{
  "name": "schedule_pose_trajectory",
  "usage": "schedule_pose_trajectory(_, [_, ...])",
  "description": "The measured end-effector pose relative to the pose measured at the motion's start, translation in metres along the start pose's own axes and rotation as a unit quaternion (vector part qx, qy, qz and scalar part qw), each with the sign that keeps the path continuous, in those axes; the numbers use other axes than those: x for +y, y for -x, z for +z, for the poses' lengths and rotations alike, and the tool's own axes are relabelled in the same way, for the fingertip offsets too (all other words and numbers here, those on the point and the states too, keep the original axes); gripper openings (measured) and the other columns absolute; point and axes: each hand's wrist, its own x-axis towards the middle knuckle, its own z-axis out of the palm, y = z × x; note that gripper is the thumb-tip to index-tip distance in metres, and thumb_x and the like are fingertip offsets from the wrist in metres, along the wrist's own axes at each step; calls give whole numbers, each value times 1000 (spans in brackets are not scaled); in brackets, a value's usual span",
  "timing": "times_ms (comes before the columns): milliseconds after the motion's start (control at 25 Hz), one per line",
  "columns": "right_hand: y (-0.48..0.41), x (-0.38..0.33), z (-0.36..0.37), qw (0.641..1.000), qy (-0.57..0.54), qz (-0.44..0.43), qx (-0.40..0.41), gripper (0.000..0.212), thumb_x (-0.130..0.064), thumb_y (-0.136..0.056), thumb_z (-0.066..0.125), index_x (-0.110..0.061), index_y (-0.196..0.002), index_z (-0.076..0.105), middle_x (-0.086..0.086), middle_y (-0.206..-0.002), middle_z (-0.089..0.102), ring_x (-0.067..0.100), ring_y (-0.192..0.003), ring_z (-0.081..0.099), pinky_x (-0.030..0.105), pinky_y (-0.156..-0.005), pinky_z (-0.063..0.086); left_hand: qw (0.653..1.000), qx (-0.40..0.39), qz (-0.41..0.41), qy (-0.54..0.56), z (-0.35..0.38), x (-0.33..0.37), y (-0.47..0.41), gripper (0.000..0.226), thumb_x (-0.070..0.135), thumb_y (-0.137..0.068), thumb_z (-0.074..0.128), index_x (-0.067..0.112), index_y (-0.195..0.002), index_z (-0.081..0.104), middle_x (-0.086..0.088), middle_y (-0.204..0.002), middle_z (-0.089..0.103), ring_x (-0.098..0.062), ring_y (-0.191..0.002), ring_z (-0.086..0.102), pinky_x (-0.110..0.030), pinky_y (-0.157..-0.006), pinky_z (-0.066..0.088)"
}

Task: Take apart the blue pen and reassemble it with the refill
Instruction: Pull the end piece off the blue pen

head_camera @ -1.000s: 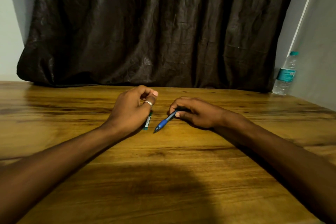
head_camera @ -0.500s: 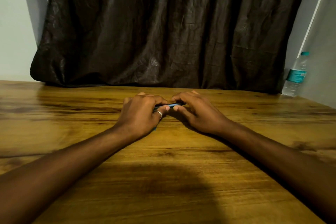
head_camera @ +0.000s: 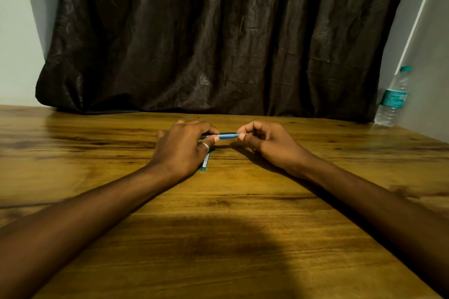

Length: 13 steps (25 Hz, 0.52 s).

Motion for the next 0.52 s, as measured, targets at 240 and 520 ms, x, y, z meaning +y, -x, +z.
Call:
schedule_pose_trajectory(240, [-2, 2, 1, 1000, -9, 23, 3, 10, -8, -95, 65, -5, -102, 70, 4, -81, 66, -7, -54, 49, 11, -54, 37, 1000, 3, 1, -7, 2, 1, -1, 20, 41, -96, 58, 40, -113, 68, 16, -111, 70, -14, -107, 58, -42, -85, 40])
schedule_pose_trajectory(520, [-3, 2, 3, 999, -32, 33, 13, 10, -10, -93, 66, -18, -90, 70, 8, -83, 66, 13, -71, 53, 30, -67, 41, 1000, 0, -3, 3, 1, 2, -1, 19, 37, -96, 58, 38, -112, 68, 16, -110, 69, -15, -106, 58, -47, -89, 46])
